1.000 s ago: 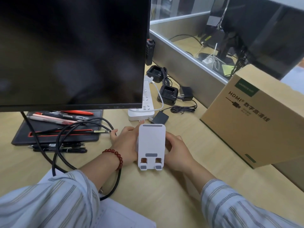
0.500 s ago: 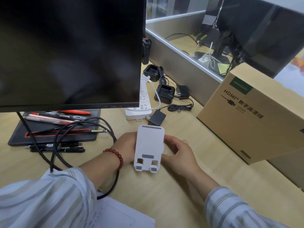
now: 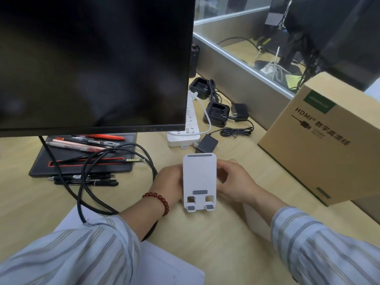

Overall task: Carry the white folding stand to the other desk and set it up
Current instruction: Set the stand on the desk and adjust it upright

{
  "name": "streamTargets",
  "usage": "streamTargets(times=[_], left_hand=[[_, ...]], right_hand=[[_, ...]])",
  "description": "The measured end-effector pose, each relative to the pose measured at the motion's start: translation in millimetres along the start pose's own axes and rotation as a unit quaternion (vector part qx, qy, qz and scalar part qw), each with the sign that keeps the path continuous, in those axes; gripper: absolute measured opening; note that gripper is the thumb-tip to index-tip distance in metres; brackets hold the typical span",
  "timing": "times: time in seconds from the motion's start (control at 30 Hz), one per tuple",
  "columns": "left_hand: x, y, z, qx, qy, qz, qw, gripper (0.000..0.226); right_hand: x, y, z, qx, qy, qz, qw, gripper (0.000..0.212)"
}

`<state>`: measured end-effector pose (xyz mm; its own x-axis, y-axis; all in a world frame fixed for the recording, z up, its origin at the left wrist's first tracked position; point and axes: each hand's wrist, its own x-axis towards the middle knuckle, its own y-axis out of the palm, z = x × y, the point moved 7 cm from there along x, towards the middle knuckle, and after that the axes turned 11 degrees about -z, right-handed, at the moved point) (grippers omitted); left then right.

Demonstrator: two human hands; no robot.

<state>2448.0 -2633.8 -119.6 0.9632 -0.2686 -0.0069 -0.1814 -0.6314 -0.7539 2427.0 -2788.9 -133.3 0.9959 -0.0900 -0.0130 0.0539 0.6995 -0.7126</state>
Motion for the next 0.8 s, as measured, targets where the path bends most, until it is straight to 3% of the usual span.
streamTargets(times=[0.27,0.43,0.53,0.63,0.8], left_hand=[[8.2,6.8,-4.3,0.002,0.014,0.031,0.999,0.034],[-1.7,0.8,-4.4,-0.013,-0.025,-0.063,0.998,0.033],[-3.6,1.3,-3.6,-0.023,-0.03,-0.081,0.996,0.031],[1.2,0.7,-2.1,-0.027,-0.017,-0.058,0.998,0.037],[18.1,3.4,-1.0,0.024,0.055,0.053,0.997,0.034]], right_hand=[[-4.9,3.6,-11.7,0.072,0.049,-0.022,0.996,0.06],[3.2,8.7,-9.1,0.075,0.065,0.005,0.995,0.056],[8.8,6.6,-6.0,0.099,0.073,0.028,0.992,0.057],[7.1,4.3,-2.4,0.134,0.08,0.029,0.987,0.053],[-10.4,6.0,-4.8,0.183,0.098,-0.013,0.978,0.051]])
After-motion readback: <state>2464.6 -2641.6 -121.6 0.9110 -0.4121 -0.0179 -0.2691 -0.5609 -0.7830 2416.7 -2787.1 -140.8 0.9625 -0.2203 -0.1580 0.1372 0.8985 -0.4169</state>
